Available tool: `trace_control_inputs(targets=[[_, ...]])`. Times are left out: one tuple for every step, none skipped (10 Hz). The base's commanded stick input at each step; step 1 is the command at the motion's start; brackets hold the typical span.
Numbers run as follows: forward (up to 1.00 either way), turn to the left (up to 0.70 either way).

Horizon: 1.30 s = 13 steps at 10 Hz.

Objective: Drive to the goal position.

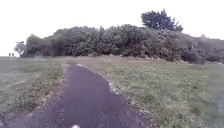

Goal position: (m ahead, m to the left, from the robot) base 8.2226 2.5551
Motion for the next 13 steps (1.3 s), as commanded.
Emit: trace_control_inputs(targets=[[0.50,0.00],[0.50,0.00],[0.50,0.00],[0.50,0.00],[0.50,0.00],[0.50,0.00],[0.50,0.00],[0.50,0.00],[0.50,0.00],[0.50,0.00],[0.50,0.00],[0.50,0.00],[0.50,0.00]])
